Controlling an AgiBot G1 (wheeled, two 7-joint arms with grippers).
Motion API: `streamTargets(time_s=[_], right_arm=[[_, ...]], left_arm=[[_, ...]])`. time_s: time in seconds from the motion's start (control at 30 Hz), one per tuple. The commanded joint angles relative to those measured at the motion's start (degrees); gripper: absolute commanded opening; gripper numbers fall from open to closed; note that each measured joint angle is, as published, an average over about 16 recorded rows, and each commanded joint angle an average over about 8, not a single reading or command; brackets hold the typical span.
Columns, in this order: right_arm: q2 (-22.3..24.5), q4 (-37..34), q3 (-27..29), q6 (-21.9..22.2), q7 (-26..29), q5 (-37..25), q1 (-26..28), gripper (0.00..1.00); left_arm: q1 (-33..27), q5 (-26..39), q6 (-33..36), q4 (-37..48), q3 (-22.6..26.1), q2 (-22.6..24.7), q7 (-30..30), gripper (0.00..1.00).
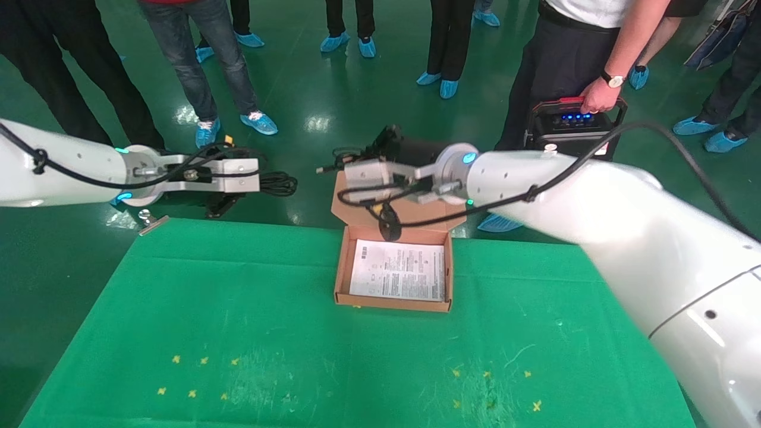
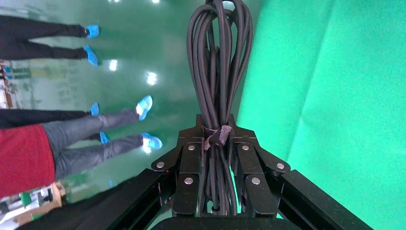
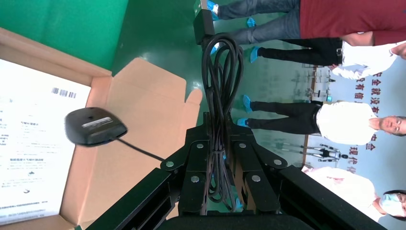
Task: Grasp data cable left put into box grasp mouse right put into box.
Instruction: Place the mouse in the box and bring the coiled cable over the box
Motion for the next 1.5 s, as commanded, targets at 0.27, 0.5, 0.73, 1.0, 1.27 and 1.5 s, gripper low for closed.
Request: streamTargets(time_s=[0.27,0.5,0.73,1.0,1.27,1.5], right_arm=[[-0.29,0.16,-5.34,2.43,0.3,5.68,-0.4,0.0],[-0.33,0.43,-8.9,3.95,1.72,9.8,-0.53,0.0],[-0.34,-2.37,-12.06,4.75,5.79,13.3,-0.79,0.0],[-0.41,-6.31,-15.9,4.76,12.11,15.81,-1.35,0.0],[-0.43,-8.94,-20.55,4.09,19.08,16.0,-1.3,0.0],[-0.33,-9.7,-24.08,2.37,24.61,15.1,-1.02,0.0]], left_arm=[[0.65,2.18,1.33,-2.92,0.57,-1.18,-3.44,0.0],[1.02,2.78,1.61,-4.31,0.66,-1.53,-4.63,0.0],[1.26,3.14,1.78,-5.17,0.71,-1.75,-5.36,0.0],[1.42,3.39,1.9,-5.75,0.74,-1.89,-5.85,0.0],[1.51,3.54,1.97,-6.09,0.76,-1.98,-6.14,0.0],[1.55,3.61,2.0,-6.24,0.77,-2.01,-6.27,0.0]])
